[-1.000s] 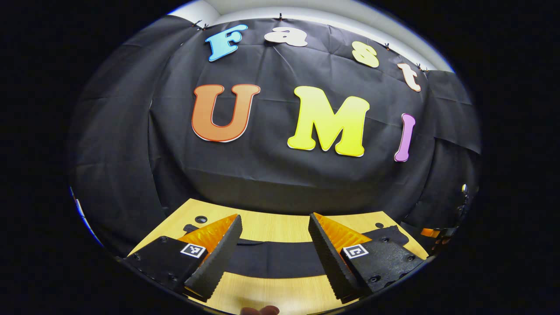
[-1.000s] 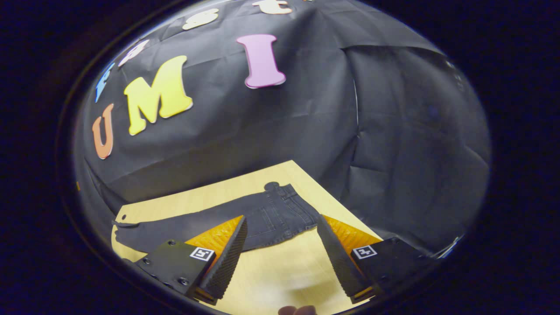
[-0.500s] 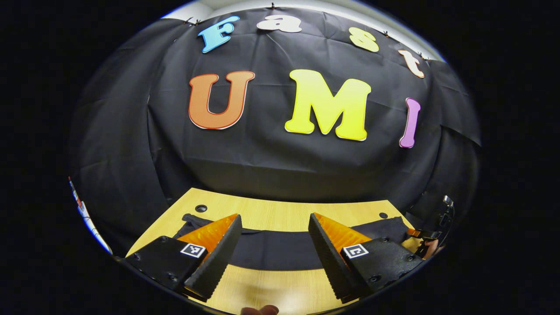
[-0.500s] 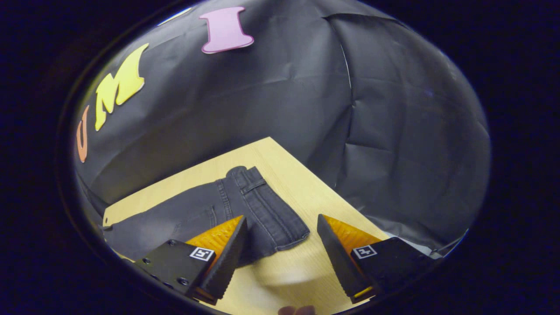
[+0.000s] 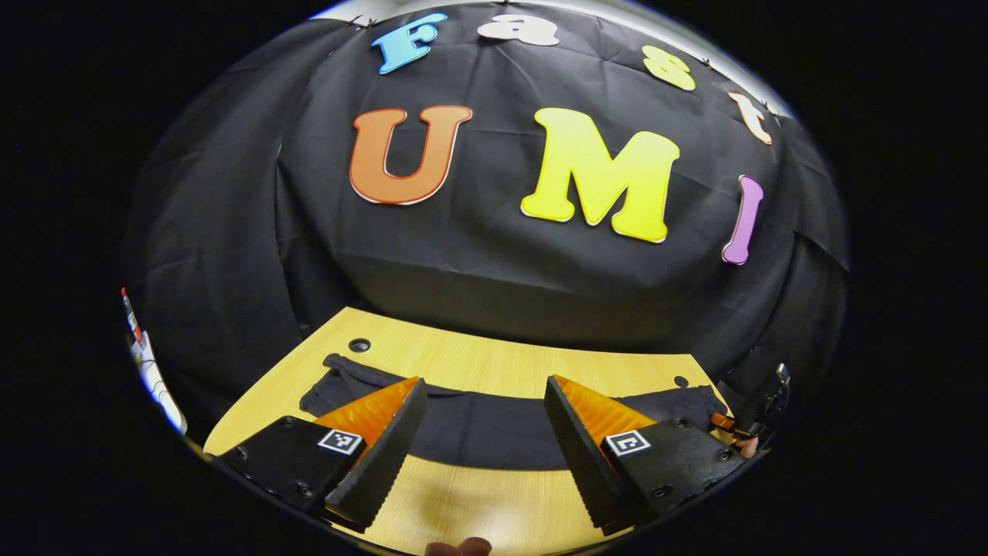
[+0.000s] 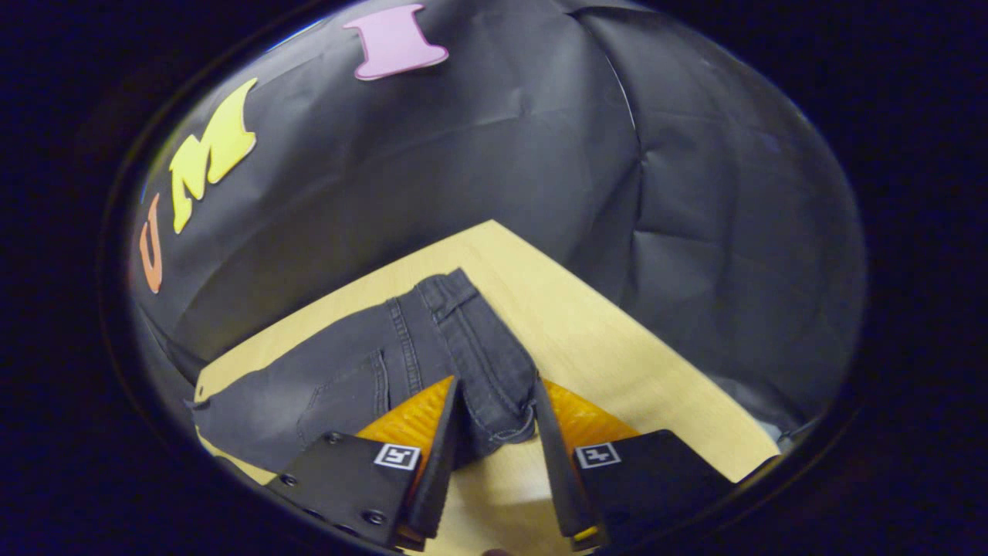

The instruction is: Grasp the waist and the cuffs of the jeans and fold them to make the two legs overlap; first hold the waist and fold one-third of the jeans toward the cuffs, then hold the cuffs and fold the remaining one-third in the same direction to finish folding.

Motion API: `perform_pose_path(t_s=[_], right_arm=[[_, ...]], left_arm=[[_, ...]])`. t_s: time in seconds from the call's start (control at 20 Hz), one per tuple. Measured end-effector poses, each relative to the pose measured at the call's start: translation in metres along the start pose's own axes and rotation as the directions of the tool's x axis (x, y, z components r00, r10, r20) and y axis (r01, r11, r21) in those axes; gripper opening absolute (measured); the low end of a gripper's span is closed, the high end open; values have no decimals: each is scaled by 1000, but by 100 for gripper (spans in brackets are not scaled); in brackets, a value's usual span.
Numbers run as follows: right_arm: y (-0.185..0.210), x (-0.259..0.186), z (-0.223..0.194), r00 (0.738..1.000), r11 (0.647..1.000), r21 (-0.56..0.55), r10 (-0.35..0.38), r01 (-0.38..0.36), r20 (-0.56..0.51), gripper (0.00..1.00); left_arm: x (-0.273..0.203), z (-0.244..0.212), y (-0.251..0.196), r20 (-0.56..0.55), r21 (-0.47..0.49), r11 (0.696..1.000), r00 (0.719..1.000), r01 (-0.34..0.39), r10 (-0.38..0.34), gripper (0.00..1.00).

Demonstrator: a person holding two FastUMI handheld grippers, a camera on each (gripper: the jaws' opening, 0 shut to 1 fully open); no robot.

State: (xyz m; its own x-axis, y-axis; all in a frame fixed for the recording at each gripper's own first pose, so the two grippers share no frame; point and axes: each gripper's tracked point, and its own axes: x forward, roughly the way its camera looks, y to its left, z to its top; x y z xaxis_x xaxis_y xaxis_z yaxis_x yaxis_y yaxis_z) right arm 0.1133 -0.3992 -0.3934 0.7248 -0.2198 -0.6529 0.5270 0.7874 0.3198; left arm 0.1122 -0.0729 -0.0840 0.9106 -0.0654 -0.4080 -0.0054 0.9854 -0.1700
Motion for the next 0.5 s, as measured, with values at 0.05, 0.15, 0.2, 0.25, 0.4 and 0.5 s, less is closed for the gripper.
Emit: perform_pose_path(t_s=[0.05, 0.15, 0.2, 0.25, 0.4, 0.5], right_arm=[[4, -5, -2, 1000, 1000, 9, -3, 3, -8, 53], [10, -6, 2, 1000, 999, -13, -30, 30, -7, 35], [10, -11, 6, 999, 999, -22, -43, 43, -1, 25], [12, -13, 6, 998, 998, -22, -54, 54, -7, 12], [15, -24, 19, 998, 997, -36, -61, 61, 1, 11], [25, -36, 30, 998, 995, -72, -64, 65, 27, 15]], left_arm=[[-1, 1, 2, -1, -4, 1000, 1000, -3, 3, 98], [0, 3, 10, -1, -5, 1000, 1000, -11, 11, 98], [0, 3, 15, -3, -6, 1000, 1000, -15, 15, 98], [-1, 3, 19, -3, -10, 1000, 1000, -18, 18, 98], [-1, 7, 32, 7, -30, 999, 1000, -25, 25, 98], [-3, 8, 40, 19, -46, 999, 999, -27, 28, 98]])
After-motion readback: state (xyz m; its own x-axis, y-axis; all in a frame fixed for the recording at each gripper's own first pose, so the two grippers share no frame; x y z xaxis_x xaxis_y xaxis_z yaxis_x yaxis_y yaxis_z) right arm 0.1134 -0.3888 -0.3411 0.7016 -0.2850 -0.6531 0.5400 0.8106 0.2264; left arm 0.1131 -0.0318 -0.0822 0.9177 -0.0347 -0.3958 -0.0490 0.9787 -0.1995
